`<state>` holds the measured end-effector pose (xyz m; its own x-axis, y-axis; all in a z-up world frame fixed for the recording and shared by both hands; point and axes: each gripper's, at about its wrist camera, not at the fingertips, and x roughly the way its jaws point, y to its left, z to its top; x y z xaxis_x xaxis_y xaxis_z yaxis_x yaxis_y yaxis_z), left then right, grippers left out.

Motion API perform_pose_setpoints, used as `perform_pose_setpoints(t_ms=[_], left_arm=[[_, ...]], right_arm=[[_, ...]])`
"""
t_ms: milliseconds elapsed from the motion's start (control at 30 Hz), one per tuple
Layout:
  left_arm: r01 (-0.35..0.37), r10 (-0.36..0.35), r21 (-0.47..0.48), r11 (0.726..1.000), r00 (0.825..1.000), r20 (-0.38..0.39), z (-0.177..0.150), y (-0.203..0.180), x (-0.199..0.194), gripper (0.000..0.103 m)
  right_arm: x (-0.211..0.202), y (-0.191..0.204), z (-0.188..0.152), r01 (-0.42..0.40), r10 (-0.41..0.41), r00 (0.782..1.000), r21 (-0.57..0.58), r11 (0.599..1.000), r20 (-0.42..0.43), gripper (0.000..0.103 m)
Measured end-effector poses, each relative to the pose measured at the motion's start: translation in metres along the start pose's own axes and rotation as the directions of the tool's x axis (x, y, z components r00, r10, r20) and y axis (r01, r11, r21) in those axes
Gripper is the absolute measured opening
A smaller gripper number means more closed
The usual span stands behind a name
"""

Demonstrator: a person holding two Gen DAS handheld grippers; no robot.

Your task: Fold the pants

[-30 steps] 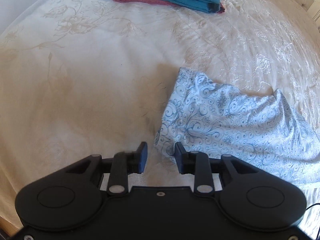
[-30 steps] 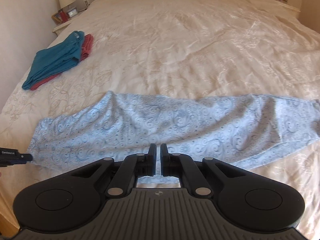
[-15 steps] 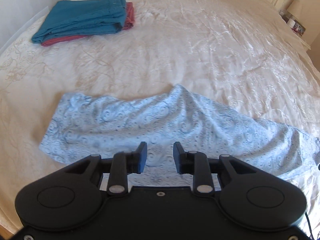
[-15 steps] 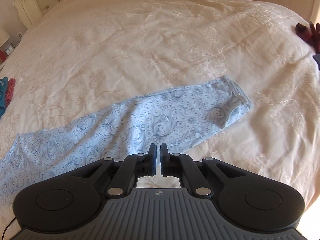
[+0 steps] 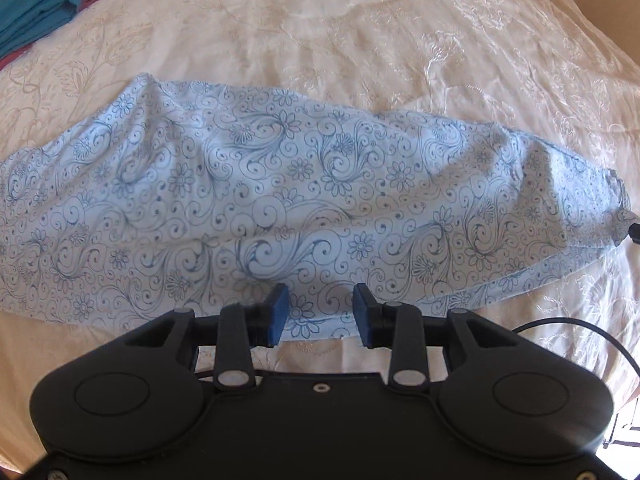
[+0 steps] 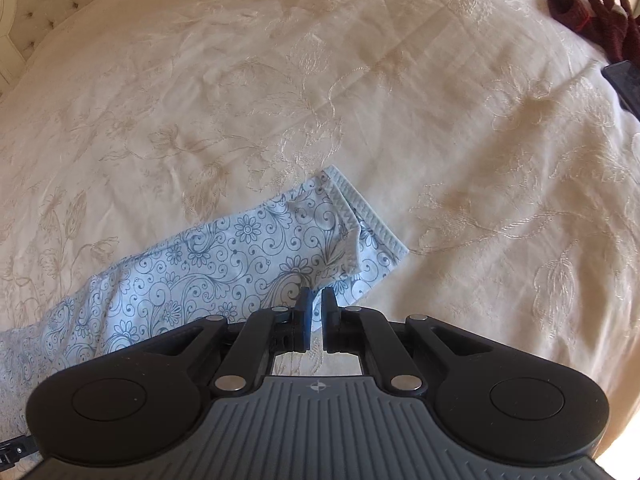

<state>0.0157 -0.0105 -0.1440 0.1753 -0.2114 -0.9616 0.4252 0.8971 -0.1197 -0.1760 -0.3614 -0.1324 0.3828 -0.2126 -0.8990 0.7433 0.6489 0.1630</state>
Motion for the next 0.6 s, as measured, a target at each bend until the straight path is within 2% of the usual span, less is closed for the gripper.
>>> perform_pose_setpoints(t_ms=[167, 233, 333, 467, 600], left_arm=[[-0.046, 0.046, -0.021, 0.999, 0.999, -0.013, -0.003, -0.005, 0.002, 0.044], [-0.044, 0.044, -0.042, 0.998, 0.999, -0.008, -0.001, -0.005, -0.001, 0.044], [-0.035, 0.036, -0.08, 0.996, 0.999, 0.011, 0.002, -0.002, -0.012, 0.044], [-0.024, 0.027, -0.112, 0.993, 0.999, 0.026, 0.004, -0.001, -0.019, 0.044], [-0.024, 0.028, -0.099, 0.995, 0.999, 0.032, 0.011, -0.01, -0.022, 0.044]], right_arm=[[0.004, -0.004, 0.009, -0.042, 0.042, 0.998, 0.0, 0.999, -0.038, 0.006], [0.0, -0.007, 0.01, -0.063, 0.064, 0.997, 0.025, 0.998, -0.036, 0.02], [-0.011, -0.012, 0.009, -0.123, 0.123, 0.992, 0.033, 0.992, 0.002, 0.023], [-0.004, -0.012, 0.014, -0.117, 0.117, 0.993, -0.003, 0.993, -0.006, 0.027], [0.01, -0.017, 0.019, -0.104, 0.105, 0.994, 0.042, 0.994, -0.041, 0.027]])
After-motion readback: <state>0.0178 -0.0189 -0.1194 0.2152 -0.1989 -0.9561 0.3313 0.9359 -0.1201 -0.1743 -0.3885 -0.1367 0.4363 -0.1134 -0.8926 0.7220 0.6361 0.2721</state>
